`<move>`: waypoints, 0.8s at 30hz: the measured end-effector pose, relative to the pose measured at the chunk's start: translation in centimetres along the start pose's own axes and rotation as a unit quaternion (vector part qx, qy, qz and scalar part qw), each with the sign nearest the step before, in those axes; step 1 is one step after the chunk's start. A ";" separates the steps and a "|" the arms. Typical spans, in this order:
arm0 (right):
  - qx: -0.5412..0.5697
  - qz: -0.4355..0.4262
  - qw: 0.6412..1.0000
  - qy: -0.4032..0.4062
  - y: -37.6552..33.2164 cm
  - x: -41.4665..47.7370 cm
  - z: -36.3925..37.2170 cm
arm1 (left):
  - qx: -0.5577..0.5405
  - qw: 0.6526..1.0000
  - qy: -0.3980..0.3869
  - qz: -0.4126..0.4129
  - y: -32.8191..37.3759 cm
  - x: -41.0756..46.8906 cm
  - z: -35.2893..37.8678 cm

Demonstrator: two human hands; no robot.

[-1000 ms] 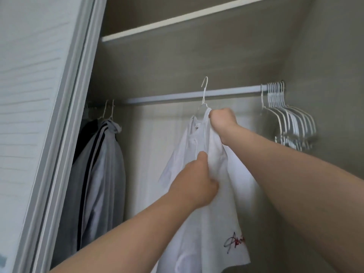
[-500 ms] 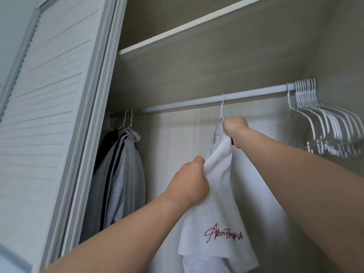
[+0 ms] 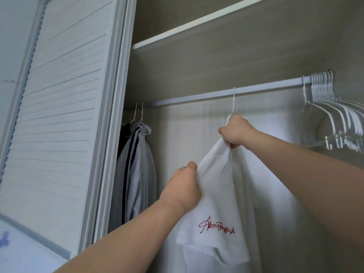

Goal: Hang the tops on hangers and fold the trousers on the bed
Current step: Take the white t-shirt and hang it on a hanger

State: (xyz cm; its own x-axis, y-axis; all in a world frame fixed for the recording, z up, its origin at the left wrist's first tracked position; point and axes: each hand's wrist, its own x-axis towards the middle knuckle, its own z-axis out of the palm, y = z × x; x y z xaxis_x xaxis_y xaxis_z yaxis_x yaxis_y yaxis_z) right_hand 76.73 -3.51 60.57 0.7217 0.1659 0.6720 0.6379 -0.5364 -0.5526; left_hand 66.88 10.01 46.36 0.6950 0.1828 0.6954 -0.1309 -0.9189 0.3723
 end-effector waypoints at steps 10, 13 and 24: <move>0.136 -0.070 0.988 -0.027 0.9 3.4 7.3 | 0.104 0.993 0.011 -0.060 -5.4 0.4 -2.4; 0.153 -0.098 0.982 -0.043 0.6 5.1 10.1 | 0.153 0.985 0.014 -0.076 -6.8 1.5 -3.2; 0.261 -0.149 0.947 -0.113 -3.7 10.0 21.7 | 0.233 0.955 0.055 -0.173 -12.1 2.6 -3.9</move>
State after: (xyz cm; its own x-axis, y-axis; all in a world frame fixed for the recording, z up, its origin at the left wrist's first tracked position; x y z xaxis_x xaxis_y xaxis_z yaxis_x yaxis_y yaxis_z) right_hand 87.39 18.03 58.61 0.4898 0.4503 0.7466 0.8262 0.0338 -0.5624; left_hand 67.51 22.97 46.04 0.5579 0.5154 0.6505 0.4398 -0.8483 0.2950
